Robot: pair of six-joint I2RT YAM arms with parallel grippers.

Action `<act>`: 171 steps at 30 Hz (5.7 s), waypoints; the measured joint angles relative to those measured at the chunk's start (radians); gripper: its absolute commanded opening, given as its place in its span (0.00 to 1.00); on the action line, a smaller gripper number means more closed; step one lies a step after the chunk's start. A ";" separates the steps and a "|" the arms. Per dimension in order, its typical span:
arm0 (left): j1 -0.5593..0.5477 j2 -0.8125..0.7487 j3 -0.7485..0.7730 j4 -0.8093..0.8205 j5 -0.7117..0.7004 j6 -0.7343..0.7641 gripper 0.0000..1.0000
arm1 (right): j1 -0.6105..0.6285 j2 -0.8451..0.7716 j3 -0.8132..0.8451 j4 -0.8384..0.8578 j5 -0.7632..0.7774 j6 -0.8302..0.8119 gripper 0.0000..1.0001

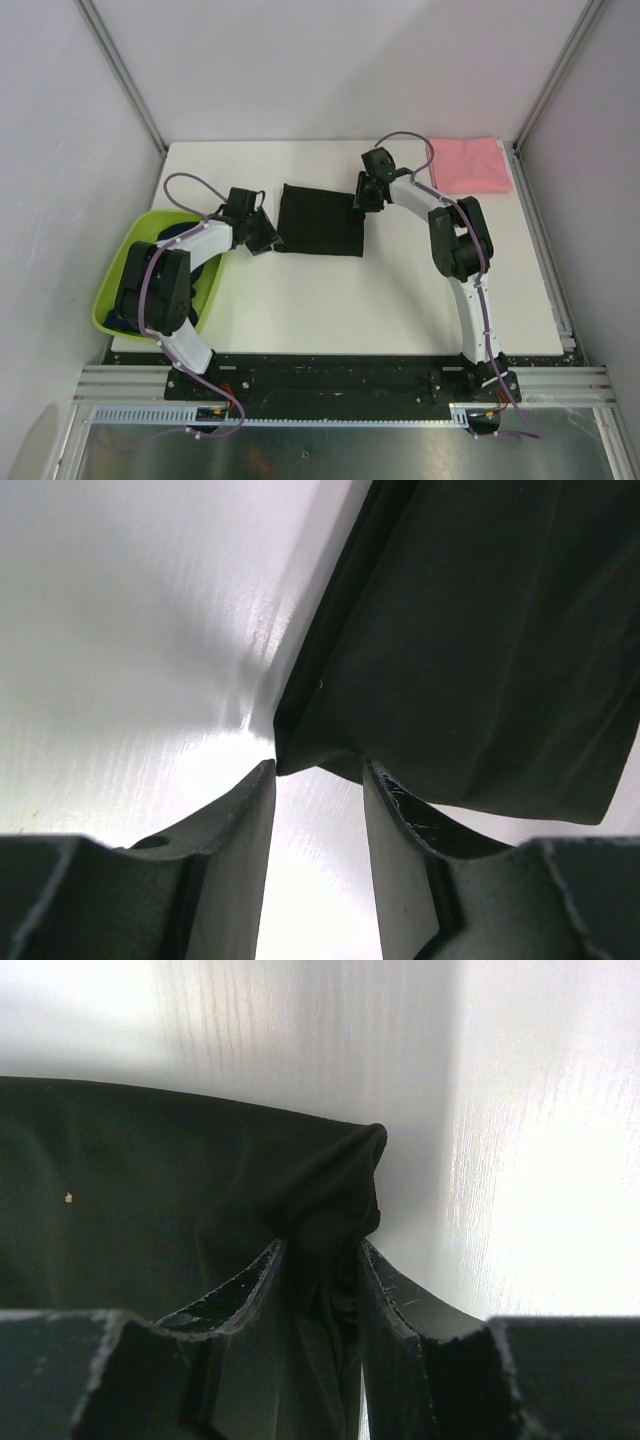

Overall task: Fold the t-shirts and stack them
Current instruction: Put the neatly folded tshirt into the corner of the board with both arms

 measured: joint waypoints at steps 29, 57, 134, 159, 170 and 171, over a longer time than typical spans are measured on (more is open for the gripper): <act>-0.128 0.068 0.046 0.025 -0.116 -0.027 0.00 | 0.026 0.000 0.029 -0.071 0.122 0.004 0.00; -0.201 0.029 0.182 -0.036 -0.078 -0.020 0.00 | 0.047 -0.043 0.071 -0.145 0.320 -0.082 0.00; -0.525 1.098 1.477 0.491 -0.144 -0.224 0.00 | -0.496 0.000 0.372 0.121 0.432 -0.164 0.00; -0.545 1.260 1.549 0.681 -0.253 -0.300 0.00 | -0.533 0.066 0.383 0.193 0.477 -0.155 0.00; -0.558 1.298 1.579 0.713 -0.302 -0.336 0.00 | -0.545 0.103 0.383 0.229 0.489 -0.178 0.00; -0.560 1.302 1.583 0.716 -0.304 -0.336 0.00 | -0.546 0.109 0.384 0.233 0.489 -0.180 0.00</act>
